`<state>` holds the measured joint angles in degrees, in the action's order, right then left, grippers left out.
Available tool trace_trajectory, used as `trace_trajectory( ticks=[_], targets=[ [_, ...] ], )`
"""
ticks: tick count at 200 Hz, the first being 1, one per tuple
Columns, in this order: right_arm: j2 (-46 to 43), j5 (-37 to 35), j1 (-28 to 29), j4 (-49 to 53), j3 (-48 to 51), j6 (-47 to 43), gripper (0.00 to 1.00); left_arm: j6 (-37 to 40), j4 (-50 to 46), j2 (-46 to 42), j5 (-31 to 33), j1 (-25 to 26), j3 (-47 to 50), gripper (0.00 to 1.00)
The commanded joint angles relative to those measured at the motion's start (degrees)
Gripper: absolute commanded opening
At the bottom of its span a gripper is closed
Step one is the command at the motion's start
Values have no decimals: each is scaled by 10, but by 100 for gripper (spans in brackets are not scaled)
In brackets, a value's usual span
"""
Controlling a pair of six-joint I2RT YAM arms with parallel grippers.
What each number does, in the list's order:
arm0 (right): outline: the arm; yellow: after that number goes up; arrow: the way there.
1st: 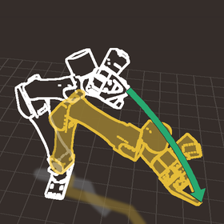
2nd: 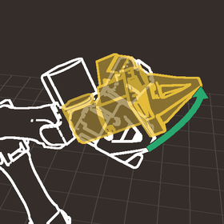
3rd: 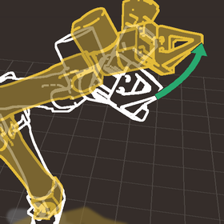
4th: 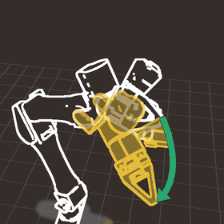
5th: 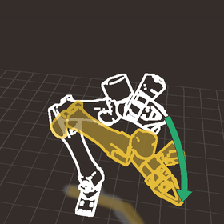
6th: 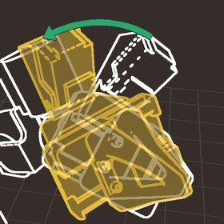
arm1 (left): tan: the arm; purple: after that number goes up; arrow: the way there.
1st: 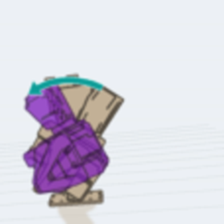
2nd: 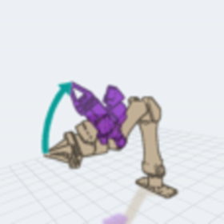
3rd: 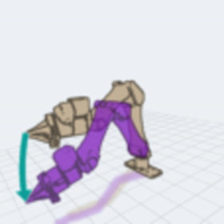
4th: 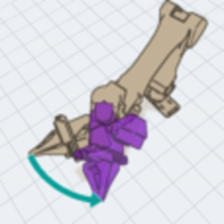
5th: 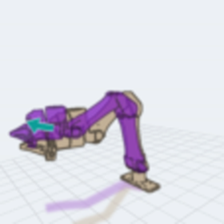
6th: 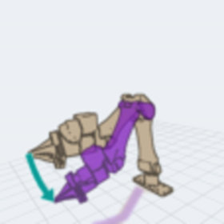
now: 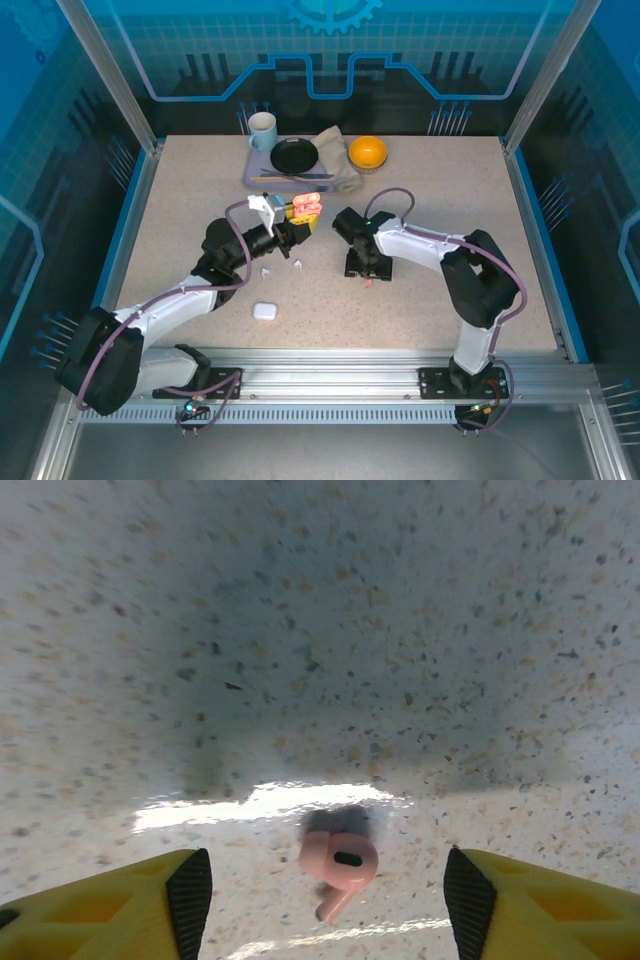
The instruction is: Insert the wireless bluetooth earbuds into the charging case
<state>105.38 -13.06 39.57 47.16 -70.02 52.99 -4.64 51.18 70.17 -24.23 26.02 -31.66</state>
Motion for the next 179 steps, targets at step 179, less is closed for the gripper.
trace_trajectory(
  ticks=[179],
  targets=[
    [35,-28,10,16,7,12,37,-19,46,1,5,-12,14,0]
  ],
)
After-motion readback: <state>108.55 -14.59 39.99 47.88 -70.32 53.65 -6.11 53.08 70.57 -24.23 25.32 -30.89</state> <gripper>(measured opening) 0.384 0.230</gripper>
